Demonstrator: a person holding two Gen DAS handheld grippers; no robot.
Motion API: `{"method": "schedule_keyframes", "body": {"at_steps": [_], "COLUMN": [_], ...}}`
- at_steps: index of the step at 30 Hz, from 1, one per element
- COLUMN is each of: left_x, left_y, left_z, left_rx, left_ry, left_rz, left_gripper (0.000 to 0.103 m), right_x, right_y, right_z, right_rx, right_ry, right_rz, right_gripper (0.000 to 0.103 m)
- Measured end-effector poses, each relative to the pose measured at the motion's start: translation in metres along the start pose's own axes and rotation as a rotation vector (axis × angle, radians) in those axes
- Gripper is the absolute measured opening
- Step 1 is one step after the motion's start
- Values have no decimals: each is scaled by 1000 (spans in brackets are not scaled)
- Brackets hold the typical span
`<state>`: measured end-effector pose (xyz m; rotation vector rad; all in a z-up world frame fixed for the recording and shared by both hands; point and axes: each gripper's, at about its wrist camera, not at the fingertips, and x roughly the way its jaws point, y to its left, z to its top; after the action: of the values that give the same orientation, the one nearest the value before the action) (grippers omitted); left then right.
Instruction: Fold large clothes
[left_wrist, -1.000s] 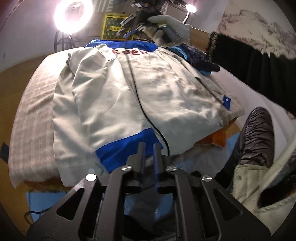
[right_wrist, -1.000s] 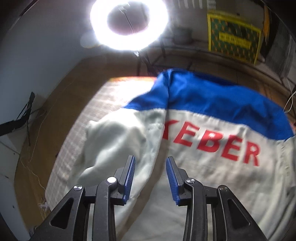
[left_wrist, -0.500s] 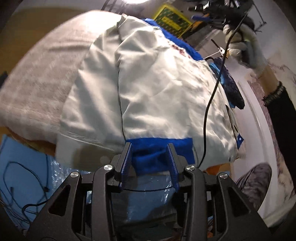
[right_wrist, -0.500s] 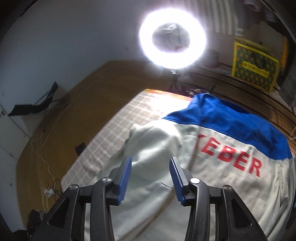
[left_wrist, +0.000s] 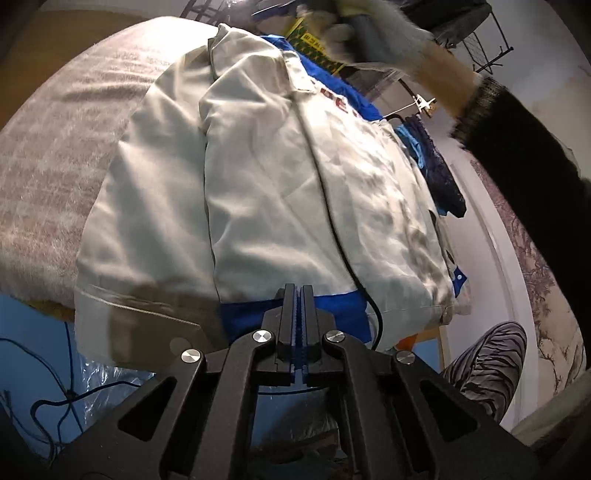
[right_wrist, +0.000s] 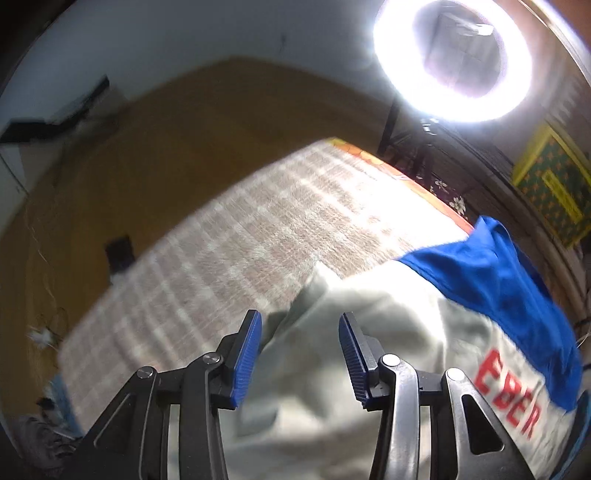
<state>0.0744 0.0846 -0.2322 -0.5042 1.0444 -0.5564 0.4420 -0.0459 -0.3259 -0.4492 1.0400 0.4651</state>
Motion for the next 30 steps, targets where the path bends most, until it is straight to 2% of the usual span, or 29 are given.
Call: {"method": "schedule_keyframes", "body": {"at_steps": [4, 6, 8, 9, 10, 11, 12, 13, 14, 17, 23, 24, 27, 28, 29, 30], "left_x": [-3, -2, 2, 6, 11, 14, 15, 15, 16, 8, -48, -51, -40, -36, -30, -26], "left_y": [5, 6, 9, 12, 15, 18, 17, 15, 12, 7, 9, 16, 32, 34, 34, 34], "left_z": [3, 4, 6, 7, 8, 8, 9, 8, 8, 5, 6, 6, 8, 8, 6, 5], "left_rx": [-14, -12, -35, -51, -70, -89, -82, -66, -40, -28, -16, -43, -116, -117, -111, -105], "left_ry": [-1, 2, 31, 53, 72, 74, 67, 65, 71, 61, -71, -93, -73, -63, -43, -28], "left_rz": [-9, 1, 3, 5, -4, -13, -14, -5, 5, -27, 2, 36, 28, 38, 46, 50], "left_gripper": [0, 0, 2, 6, 15, 16, 16, 8, 0, 0, 0, 0, 0, 11, 30, 36], "right_x": [36, 51, 62, 66, 68, 69, 69, 69, 69, 65, 49, 47, 49, 50, 50, 50], "right_y": [2, -2, -5, -7, -8, -9, -9, -9, -8, -7, -15, -16, -15, -14, -14, -13], "right_z": [18, 22, 24, 24, 24, 24, 24, 25, 26, 30, 44, 45, 45, 44, 43, 42], "right_rx": [0, 5, 7, 11, 14, 13, 11, 7, 2, 1, 59, 65, 68, 60, 53, 50], "right_ry": [40, 63, 85, 91, 90, 90, 90, 89, 88, 75, 25, 21, 26, 31, 34, 35], "right_rz": [-58, -91, -113, -115, -105, -92, -91, -95, -100, -100, -76, -74, -81, -88, -92, -95], "right_gripper": [50, 49, 32, 31, 25, 21, 19, 15, 7, 3, 2, 2, 2, 2, 2, 2]}}
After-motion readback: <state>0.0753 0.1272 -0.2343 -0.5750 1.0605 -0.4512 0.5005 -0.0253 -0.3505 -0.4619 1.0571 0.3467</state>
